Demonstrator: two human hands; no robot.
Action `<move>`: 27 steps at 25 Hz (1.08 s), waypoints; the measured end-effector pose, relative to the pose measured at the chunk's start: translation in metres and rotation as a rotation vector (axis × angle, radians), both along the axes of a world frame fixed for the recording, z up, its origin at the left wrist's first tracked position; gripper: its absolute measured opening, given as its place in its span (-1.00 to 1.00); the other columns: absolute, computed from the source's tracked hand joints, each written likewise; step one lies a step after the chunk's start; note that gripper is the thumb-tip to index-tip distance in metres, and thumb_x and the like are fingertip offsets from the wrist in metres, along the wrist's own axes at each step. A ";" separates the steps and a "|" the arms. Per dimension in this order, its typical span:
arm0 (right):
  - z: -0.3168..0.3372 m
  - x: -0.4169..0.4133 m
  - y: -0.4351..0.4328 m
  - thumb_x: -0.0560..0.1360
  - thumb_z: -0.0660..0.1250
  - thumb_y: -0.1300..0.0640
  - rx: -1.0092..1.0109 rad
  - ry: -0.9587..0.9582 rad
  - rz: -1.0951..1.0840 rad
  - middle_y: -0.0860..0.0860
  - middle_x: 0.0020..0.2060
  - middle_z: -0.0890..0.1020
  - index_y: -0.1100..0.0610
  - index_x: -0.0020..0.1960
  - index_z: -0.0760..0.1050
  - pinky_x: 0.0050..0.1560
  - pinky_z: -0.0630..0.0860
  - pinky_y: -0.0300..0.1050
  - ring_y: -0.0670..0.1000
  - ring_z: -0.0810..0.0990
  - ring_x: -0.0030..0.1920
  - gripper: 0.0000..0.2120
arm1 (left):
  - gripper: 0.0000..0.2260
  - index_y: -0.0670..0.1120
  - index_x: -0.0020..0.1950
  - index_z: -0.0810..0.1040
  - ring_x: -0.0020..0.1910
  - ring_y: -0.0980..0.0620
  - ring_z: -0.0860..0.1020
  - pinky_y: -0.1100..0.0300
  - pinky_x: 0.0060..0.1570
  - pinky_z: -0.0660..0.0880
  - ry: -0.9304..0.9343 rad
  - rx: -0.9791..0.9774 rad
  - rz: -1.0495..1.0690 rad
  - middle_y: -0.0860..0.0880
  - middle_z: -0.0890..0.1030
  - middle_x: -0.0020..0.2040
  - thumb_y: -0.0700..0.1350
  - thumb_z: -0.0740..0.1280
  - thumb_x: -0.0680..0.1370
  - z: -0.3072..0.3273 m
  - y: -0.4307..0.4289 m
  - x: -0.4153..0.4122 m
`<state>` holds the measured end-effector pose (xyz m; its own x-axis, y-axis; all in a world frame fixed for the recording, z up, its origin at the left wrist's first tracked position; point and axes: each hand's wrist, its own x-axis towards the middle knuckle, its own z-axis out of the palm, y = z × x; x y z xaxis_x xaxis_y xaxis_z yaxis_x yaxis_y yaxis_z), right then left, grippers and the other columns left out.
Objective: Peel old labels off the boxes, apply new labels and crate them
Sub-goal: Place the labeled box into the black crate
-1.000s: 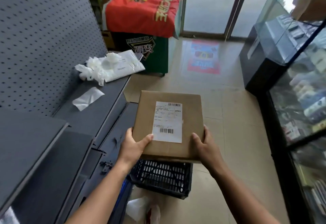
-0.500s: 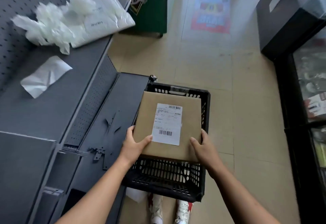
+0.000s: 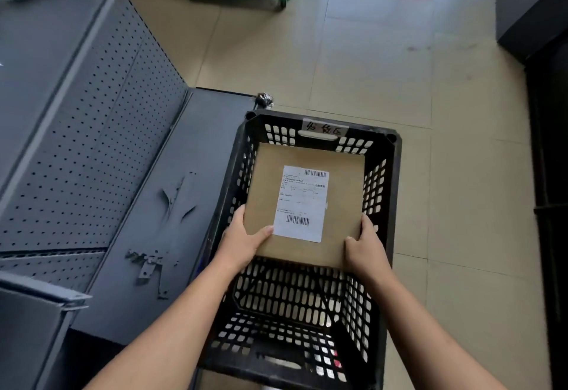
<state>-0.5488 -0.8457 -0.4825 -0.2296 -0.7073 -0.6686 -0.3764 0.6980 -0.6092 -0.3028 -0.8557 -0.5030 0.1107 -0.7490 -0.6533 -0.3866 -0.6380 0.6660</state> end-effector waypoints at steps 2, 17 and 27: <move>-0.011 0.001 -0.011 0.51 0.09 0.35 0.031 -0.007 -0.005 -0.06 0.26 0.53 0.03 0.45 0.28 0.17 0.35 -0.24 -0.10 0.44 0.18 -0.46 | -0.34 0.01 0.54 0.28 0.24 0.05 0.53 0.12 0.24 0.47 -0.045 0.018 -0.036 0.06 0.55 0.30 0.02 0.49 0.51 -0.016 -0.012 0.000; -0.003 0.001 -0.020 0.55 0.15 0.21 -0.065 0.217 0.193 0.00 0.31 0.49 0.14 0.44 0.33 0.30 0.35 -0.15 0.00 0.42 0.36 -0.55 | -0.38 0.01 0.58 0.19 0.41 -0.10 0.41 -0.09 0.32 0.43 -0.399 0.055 -0.258 -0.04 0.38 0.51 0.16 0.31 0.60 -0.008 -0.039 -0.016; 0.288 0.008 -0.083 0.58 0.19 0.01 -0.605 0.533 0.581 0.02 0.15 0.60 0.04 0.23 0.53 0.04 0.52 -0.02 0.11 0.58 0.11 -0.71 | -0.69 0.07 0.34 0.48 0.26 -0.07 0.53 0.05 0.11 0.44 -0.697 -0.426 -0.251 0.03 0.57 0.32 0.13 0.19 0.65 0.311 -0.063 -0.014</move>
